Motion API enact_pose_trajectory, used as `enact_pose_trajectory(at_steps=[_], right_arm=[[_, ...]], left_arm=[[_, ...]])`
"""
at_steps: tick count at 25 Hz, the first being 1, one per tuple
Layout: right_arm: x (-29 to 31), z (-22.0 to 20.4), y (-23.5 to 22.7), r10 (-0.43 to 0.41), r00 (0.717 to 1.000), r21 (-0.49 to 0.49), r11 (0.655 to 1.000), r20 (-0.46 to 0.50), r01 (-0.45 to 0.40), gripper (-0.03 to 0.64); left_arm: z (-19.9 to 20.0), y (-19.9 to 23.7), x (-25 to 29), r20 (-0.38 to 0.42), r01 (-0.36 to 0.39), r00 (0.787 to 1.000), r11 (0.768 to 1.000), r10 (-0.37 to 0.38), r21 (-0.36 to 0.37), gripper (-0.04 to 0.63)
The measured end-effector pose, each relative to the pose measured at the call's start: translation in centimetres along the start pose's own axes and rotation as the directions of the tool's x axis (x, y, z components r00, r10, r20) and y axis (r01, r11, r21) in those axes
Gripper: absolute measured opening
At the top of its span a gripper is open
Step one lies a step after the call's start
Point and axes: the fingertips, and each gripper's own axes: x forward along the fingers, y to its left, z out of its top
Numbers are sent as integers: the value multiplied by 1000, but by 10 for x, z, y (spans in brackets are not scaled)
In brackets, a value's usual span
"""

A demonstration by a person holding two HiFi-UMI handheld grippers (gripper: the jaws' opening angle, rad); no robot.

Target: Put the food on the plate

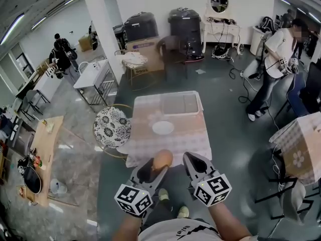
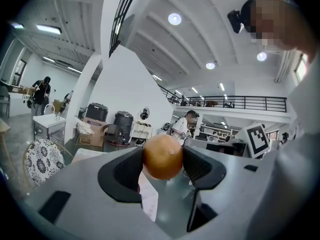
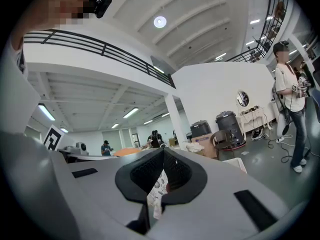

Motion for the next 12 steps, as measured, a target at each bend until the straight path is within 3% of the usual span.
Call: enact_pose_trajectory(at_steps=[12], right_arm=[[75,-17,-32,-43,998,11,999,-42,43,12]], left_arm=[[-7,69,52,-50,15,999,999,-17,-30,252]])
